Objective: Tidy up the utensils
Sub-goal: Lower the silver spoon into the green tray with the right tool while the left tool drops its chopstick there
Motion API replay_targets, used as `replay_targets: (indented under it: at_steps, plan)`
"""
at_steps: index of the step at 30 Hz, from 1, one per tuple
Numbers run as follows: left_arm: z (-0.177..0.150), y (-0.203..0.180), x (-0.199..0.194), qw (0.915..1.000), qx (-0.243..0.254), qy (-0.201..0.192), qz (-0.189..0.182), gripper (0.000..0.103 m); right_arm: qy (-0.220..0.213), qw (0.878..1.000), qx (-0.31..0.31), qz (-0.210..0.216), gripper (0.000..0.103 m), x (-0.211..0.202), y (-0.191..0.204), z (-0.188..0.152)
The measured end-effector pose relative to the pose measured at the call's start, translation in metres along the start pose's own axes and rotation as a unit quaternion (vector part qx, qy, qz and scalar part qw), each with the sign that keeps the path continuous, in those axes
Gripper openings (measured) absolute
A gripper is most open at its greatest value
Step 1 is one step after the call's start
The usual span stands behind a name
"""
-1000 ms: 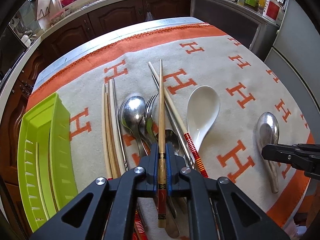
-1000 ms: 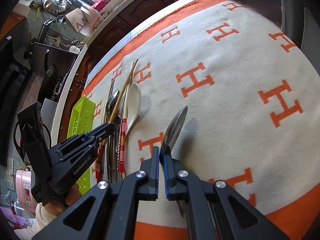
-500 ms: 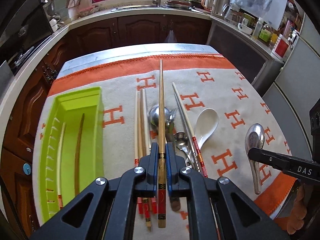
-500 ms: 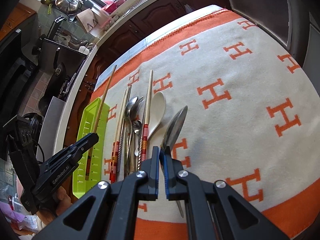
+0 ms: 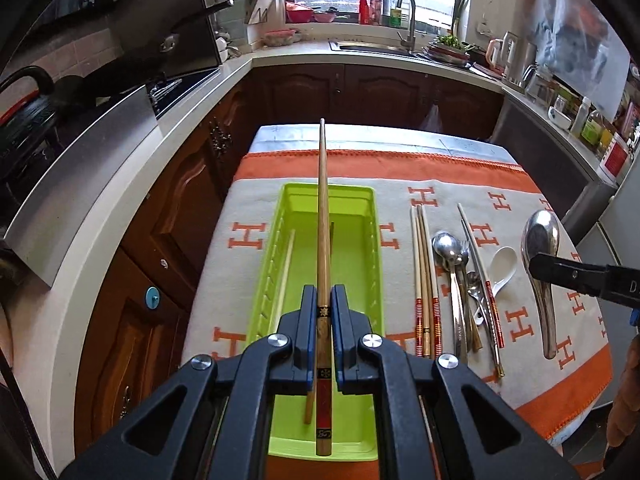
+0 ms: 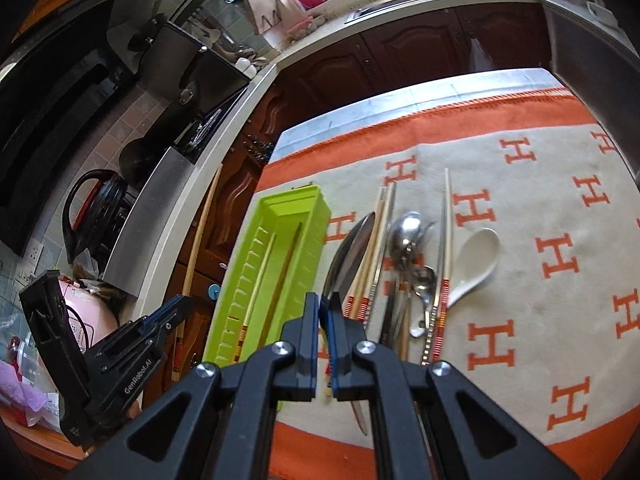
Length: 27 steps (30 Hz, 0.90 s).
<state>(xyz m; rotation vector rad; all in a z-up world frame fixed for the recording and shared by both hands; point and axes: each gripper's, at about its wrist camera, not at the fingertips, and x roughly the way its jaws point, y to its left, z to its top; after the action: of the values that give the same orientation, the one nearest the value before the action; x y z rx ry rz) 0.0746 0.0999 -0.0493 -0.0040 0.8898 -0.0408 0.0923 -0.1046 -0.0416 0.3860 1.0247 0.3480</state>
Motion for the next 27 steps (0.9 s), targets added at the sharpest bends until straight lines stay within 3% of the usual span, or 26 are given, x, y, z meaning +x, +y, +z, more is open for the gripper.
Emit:
replay_targets:
  at_steps: [8, 18, 22, 27]
  plan:
    - [-0.015, 0.024, 0.017, 0.9998, -0.014, 0.015, 0.002, 0.005, 0.029, 0.999, -0.019, 0.029, 0.004, 0.05, 0.059, 0.02]
    - [-0.031, 0.038, 0.051, 0.9983, -0.018, 0.056, -0.002, 0.005, 0.097, 0.995, -0.005, 0.003, 0.006, 0.127, 0.077, 0.012]
    - [-0.033, 0.041, 0.054, 0.9982, -0.016, 0.058, -0.001, 0.022, 0.108, 0.994, -0.004, -0.008, 0.007, 0.139, 0.076, 0.007]
    - [-0.03, 0.041, 0.053, 0.9985, -0.013, 0.053, -0.002, 0.025, 0.103, 0.994, -0.015, -0.016, 0.007, 0.137, 0.074, 0.004]
